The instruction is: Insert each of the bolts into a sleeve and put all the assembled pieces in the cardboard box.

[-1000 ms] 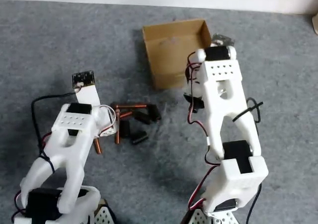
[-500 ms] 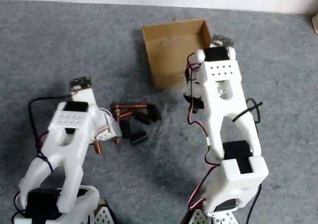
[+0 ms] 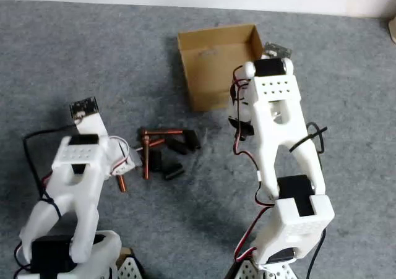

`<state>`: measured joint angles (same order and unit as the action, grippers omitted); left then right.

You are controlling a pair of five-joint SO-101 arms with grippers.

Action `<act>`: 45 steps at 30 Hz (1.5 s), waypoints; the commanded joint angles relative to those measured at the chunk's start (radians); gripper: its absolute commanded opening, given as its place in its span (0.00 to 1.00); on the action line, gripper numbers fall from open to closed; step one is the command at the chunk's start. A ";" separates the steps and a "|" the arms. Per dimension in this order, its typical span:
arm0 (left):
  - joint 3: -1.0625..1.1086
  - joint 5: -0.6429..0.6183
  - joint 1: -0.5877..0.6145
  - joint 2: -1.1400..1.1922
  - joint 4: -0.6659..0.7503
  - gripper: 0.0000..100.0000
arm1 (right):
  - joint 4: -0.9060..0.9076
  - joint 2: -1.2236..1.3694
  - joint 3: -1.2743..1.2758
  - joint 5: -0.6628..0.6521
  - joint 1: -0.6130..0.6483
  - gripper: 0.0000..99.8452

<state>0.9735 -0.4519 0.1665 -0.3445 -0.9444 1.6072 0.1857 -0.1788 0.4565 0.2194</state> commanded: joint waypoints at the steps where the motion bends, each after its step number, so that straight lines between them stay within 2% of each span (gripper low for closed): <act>1: 0.039 -0.002 0.008 -0.033 0.094 0.28 | -0.010 -0.059 -0.004 -0.012 -0.008 0.00; 7: 0.053 -0.008 0.008 -0.033 0.109 0.27 | -0.012 -0.058 -0.002 -0.012 -0.008 0.00; 9: 0.050 -0.005 0.008 -0.033 0.109 0.20 | -0.012 -0.058 -0.002 -0.012 -0.008 0.00; 12: 0.048 0.000 0.007 -0.033 0.109 0.02 | -0.012 -0.058 -0.002 -0.012 -0.008 0.00; 13: 0.048 0.012 0.007 -0.033 0.109 0.00 | -0.012 -0.058 -0.002 -0.012 -0.008 0.00; 15: 0.051 0.035 0.007 -0.033 0.109 0.03 | -0.012 -0.058 -0.002 -0.012 -0.008 0.00; 17: 0.053 0.040 0.008 -0.033 0.109 0.00 | -0.012 -0.058 -0.002 -0.012 -0.008 0.00; 26: 0.054 0.040 0.007 -0.035 0.106 0.00 | -0.012 -0.056 -0.002 -0.006 -0.008 0.00; 32: 0.005 0.038 -0.088 -0.042 0.103 0.00 | -0.012 -0.058 -0.002 -0.006 -0.008 0.00; 35: -0.081 0.032 -0.137 -0.042 0.040 0.00 | -0.012 -0.058 -0.002 -0.005 -0.008 0.00; 45: -0.568 0.005 -0.189 -0.042 -0.371 0.00 | -0.012 -0.062 -0.002 -0.008 -0.008 0.00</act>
<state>0.5715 -0.4381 -0.0023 -0.3537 -1.2175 1.6072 0.1857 -0.1788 0.4565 0.2194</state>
